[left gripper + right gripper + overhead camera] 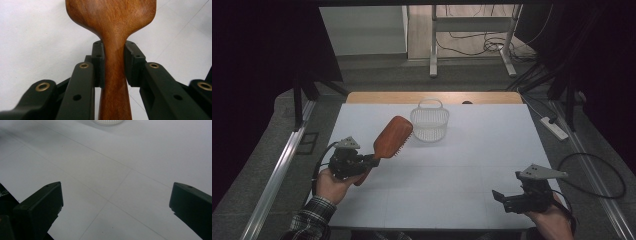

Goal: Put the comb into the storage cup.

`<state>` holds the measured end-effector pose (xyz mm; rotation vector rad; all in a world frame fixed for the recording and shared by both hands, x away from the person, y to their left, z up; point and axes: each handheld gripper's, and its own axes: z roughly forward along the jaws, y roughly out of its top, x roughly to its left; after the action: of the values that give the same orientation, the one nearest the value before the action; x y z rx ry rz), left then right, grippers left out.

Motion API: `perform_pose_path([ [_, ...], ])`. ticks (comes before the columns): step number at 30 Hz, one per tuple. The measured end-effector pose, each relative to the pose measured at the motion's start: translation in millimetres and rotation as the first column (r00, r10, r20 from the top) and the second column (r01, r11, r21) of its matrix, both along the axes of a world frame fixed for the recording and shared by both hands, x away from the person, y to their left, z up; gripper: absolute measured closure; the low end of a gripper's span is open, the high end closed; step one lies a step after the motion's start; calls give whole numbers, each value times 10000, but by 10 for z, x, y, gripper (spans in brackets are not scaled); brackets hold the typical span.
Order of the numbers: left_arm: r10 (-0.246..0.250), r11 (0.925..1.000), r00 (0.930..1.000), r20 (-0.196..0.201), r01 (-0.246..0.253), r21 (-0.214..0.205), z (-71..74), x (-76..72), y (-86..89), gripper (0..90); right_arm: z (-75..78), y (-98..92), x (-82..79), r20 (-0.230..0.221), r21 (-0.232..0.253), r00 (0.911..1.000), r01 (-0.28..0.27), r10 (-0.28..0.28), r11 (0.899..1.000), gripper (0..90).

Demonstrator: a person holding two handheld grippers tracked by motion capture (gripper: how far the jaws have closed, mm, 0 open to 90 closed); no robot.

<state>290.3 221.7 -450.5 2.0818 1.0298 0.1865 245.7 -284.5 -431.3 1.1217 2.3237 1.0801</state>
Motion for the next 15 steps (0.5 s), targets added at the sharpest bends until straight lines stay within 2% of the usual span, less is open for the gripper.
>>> perform_pose_path([
  [5, -20, 10000, 10000, 40, 20, 11, 2, -87, -35, 724, 30, 55, 50, 203, 104, 9995, -253, 251, 9996, 0],
  [10, -88, 9999, 9999, 111, 86, 139, 12, -171, -80, 724, 81, 101, 123, 116, 443, 9990, -447, 443, 9980, 0],
  [15, -214, 9997, 9998, 37, 213, 96, 8, -222, -115, 724, 113, 170, 197, 106, 678, 9980, -626, 620, 9957, 0],
])
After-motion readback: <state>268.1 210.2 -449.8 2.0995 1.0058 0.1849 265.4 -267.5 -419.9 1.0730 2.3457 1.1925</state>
